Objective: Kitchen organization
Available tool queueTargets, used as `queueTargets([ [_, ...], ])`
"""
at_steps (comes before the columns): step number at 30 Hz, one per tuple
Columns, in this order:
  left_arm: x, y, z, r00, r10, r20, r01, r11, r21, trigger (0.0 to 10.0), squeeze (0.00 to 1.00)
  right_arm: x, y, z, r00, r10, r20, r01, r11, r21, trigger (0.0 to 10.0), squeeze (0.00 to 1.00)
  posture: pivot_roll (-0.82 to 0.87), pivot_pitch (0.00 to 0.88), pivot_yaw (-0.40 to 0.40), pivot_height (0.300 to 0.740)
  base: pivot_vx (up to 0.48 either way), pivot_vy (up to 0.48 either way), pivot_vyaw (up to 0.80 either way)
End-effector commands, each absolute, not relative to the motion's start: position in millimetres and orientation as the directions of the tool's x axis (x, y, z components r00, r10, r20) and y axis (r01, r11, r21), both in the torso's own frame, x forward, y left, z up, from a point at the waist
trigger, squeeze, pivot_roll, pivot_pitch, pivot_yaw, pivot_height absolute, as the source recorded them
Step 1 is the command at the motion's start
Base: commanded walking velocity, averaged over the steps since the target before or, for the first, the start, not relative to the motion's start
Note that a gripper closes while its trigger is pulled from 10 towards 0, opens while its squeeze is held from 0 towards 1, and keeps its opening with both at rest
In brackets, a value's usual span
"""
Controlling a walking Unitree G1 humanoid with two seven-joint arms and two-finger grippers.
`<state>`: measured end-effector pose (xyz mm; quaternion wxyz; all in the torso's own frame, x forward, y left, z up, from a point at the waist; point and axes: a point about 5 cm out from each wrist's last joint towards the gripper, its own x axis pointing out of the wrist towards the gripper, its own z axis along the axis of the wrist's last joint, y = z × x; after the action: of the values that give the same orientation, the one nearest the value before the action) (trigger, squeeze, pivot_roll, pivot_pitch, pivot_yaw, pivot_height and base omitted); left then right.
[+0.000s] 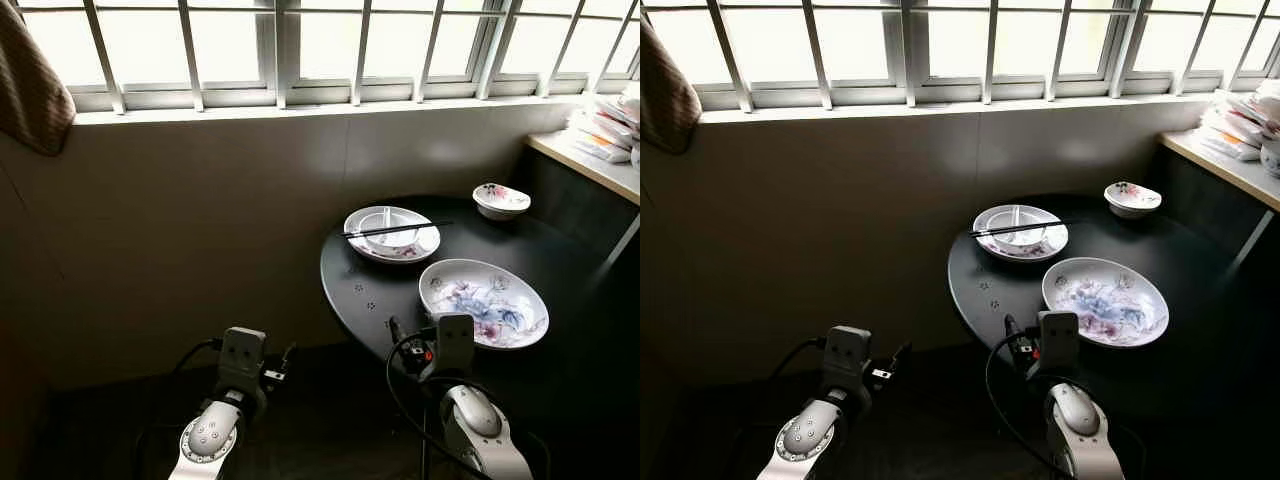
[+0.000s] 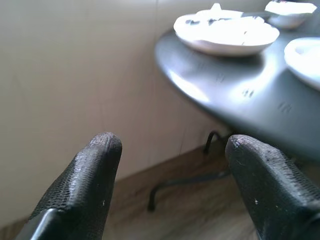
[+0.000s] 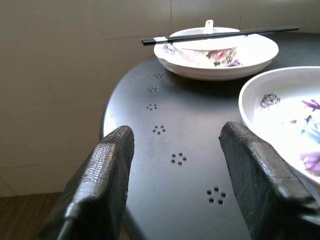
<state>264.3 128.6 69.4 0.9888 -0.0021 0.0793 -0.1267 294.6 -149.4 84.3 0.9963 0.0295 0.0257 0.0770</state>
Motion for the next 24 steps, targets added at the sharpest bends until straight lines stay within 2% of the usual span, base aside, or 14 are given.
queueTargets([
  [1,262,135,73,0.962,-0.218,-0.162,0.219,0.976,-0.016,10.0,0.0,293,-146,92,0.984,0.175,-0.02,-0.174,0.984,0.025,10.0,0.0,0.01,0.0,-0.021,0.74,0.0,0.0,0.0],
  [4,258,137,77,0.962,-0.218,-0.165,0.224,0.974,0.02,10.0,0.0,290,-136,98,0.972,0.236,0.003,-0.235,0.97,-0.062,10.0,0.0,0.02,0.0,-0.027,0.74,0.0,0.0,0.0],
  [8,256,139,58,0.953,-0.204,-0.226,0.227,0.971,0.082,10.0,0.0,290,-130,96,0.96,0.28,-0.024,-0.281,0.959,-0.048,10.0,0.0,0.02,0.0,-0.028,0.74,0.0,0.0,0.0],
  [15,259,139,62,0.954,-0.201,-0.221,0.221,0.973,0.069,10.0,0.0,288,-121,95,0.939,0.341,-0.044,-0.344,0.932,-0.113,10.0,0.0,0.02,0.0,-0.03,0.74,0.0,0.0,0.0],
  [24,261,140,61,0.956,-0.198,-0.216,0.217,0.974,0.071,10.0,0.0,290,-119,94,0.933,0.355,-0.056,-0.359,0.925,-0.123,10.0,0.0,0.02,0.0,-0.026,0.74,0.0,0.0,0.0],
])
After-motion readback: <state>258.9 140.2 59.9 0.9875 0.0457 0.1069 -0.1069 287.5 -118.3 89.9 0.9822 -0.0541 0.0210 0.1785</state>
